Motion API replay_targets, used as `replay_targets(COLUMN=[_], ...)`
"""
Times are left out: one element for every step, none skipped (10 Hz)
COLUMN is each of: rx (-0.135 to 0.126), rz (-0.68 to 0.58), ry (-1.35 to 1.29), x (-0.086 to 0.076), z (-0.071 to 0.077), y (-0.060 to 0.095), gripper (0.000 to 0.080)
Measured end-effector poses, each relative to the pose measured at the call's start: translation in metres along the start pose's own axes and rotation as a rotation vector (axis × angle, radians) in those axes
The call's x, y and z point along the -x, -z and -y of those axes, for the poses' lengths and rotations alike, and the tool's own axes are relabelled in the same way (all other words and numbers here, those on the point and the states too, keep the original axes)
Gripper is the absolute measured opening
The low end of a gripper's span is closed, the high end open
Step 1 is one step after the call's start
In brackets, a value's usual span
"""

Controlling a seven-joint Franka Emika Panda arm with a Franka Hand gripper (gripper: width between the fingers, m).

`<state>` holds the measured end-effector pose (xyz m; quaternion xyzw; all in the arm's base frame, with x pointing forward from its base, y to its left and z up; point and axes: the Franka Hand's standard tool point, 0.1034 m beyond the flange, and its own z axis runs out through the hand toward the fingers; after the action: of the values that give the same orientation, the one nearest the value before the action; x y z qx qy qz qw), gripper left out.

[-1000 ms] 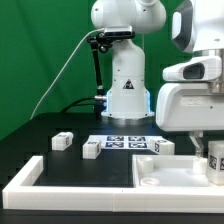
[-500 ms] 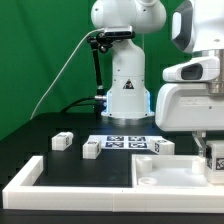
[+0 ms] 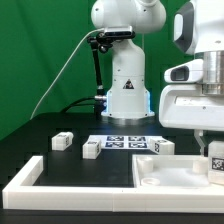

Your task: Assemble one leg

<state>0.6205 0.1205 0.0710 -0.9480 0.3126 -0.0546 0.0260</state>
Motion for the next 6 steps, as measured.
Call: replay_targets(rx=[0.0, -0.004, -0.008, -0.008, -0.011, -0.016], rz=[0.0, 0.005, 0.011, 0.013, 0.025, 0.035], ry=[-0.148, -0.291, -0.414, -0.502, -0.652, -0.733], x=[0.0005, 0.0012, 0.0019, 0.0029, 0.0041, 0.0037], z=[0.0, 0.0003, 0.0008, 0.0016, 0.0026, 0.0024], y=[-0.0001, -0.0003, -0.0005, -0.0006, -0.0009, -0.001], gripper=[0.0291, 0.0291, 0.0291, 0.0291, 0.0291, 0.0291])
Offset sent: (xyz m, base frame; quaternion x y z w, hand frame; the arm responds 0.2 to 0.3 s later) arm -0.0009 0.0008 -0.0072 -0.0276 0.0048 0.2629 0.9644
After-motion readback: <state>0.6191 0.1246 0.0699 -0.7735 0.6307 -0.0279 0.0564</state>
